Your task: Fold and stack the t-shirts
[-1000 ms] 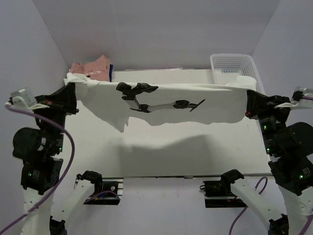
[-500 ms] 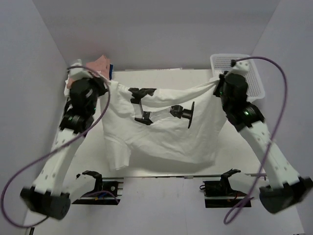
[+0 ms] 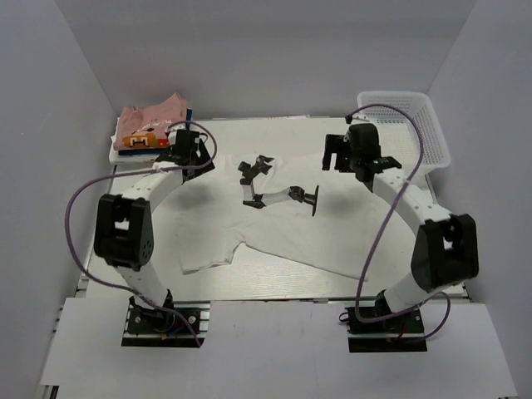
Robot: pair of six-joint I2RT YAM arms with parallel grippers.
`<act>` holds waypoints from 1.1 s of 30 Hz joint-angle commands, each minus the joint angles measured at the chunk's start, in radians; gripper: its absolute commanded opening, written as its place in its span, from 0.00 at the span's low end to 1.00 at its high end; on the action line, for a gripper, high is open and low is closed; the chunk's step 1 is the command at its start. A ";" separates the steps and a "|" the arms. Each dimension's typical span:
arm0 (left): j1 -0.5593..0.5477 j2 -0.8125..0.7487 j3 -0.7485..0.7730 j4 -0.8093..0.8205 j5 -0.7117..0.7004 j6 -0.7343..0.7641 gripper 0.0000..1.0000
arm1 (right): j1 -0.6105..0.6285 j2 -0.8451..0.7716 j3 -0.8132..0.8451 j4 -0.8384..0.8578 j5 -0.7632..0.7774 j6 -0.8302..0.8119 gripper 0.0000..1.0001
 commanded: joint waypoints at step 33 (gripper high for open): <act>-0.014 -0.882 -0.908 -0.325 0.140 -0.565 0.33 | -0.002 -0.763 -0.634 -0.251 0.059 0.442 0.90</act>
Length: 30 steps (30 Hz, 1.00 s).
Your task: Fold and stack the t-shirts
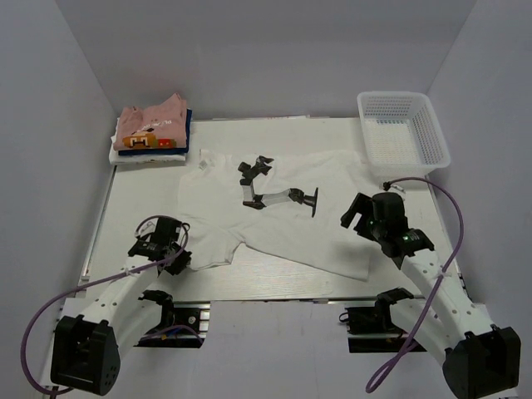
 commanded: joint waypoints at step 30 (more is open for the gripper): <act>0.002 -0.058 0.014 0.125 0.013 0.117 0.00 | 0.004 0.187 -0.121 -0.179 -0.076 0.153 0.53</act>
